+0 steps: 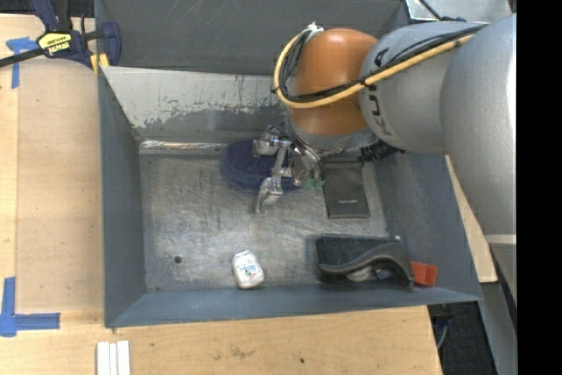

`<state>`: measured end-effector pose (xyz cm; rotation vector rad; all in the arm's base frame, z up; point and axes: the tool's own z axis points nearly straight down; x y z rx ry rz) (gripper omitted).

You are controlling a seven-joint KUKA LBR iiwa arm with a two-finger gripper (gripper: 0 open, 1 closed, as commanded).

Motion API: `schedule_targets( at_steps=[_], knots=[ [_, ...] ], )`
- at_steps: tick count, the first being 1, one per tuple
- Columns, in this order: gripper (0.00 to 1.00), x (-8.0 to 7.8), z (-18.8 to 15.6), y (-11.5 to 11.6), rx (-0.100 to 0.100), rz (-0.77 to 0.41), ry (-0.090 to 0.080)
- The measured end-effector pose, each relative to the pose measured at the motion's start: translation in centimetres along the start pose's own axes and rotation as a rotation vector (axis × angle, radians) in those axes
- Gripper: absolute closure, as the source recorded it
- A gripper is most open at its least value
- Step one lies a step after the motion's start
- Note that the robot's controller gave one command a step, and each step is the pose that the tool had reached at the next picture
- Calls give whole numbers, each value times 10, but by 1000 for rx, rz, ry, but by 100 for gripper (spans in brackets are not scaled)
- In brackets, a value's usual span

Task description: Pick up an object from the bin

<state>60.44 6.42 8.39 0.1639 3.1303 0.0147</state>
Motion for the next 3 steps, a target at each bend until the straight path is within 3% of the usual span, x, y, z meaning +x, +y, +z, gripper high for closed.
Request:
schedule_targets(
  at_steps=[1,2,3],
  knots=[
    [0,-5,5,10,16,-136,-5],
    [0,-8,1,8,11,-134,3],
    [0,-5,5,15,11,-35,-1]
  ],
)
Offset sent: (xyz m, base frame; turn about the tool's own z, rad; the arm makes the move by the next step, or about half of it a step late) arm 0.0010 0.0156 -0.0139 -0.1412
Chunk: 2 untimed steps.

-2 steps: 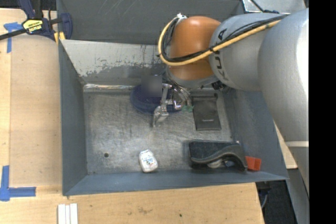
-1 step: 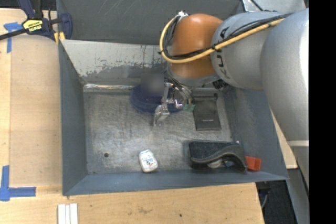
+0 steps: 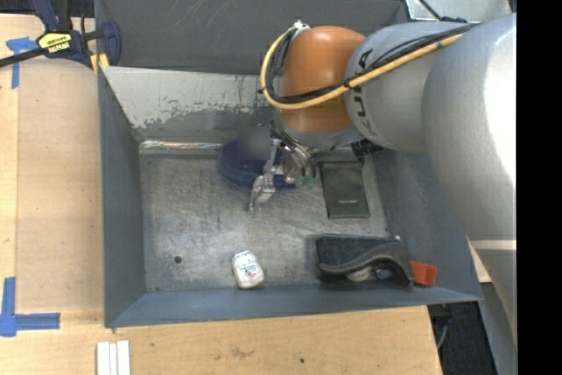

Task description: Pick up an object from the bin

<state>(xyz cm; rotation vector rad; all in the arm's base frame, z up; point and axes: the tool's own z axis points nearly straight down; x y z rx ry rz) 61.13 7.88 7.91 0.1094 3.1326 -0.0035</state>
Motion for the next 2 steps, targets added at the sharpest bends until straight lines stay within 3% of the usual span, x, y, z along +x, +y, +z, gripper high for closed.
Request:
schedule_targets(
  at_steps=[1,2],
  knots=[
    [0,-2,-4,-1,-1,0,5],
    [100,-8,-9,-1,-4,2,-19]
  ],
)
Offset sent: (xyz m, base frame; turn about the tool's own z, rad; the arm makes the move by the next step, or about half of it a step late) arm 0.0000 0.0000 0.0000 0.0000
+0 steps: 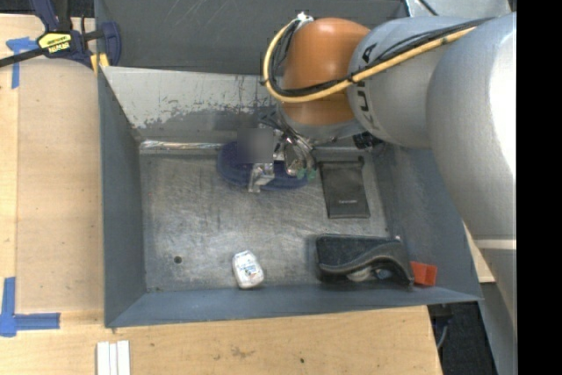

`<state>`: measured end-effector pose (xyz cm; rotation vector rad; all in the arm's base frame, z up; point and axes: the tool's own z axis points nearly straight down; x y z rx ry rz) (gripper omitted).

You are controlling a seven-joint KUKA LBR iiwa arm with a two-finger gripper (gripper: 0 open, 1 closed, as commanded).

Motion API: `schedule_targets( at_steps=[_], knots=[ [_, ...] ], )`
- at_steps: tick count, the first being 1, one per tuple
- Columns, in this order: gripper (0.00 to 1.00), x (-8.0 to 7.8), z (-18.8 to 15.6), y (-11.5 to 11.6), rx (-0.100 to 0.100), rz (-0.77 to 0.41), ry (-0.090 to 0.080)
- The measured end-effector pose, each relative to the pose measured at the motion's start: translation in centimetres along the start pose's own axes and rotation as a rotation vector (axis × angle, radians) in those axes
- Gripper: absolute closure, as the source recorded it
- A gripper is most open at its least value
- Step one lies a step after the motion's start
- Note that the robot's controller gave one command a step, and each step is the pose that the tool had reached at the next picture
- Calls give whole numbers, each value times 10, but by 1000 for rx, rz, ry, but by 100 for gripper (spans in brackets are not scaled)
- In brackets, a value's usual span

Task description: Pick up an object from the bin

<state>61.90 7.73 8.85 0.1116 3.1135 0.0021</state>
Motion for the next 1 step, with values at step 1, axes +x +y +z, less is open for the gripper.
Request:
schedule_targets(
  at_steps=[1],
  knots=[
    [100,-5,-37,0,0,0,9]
  ],
)
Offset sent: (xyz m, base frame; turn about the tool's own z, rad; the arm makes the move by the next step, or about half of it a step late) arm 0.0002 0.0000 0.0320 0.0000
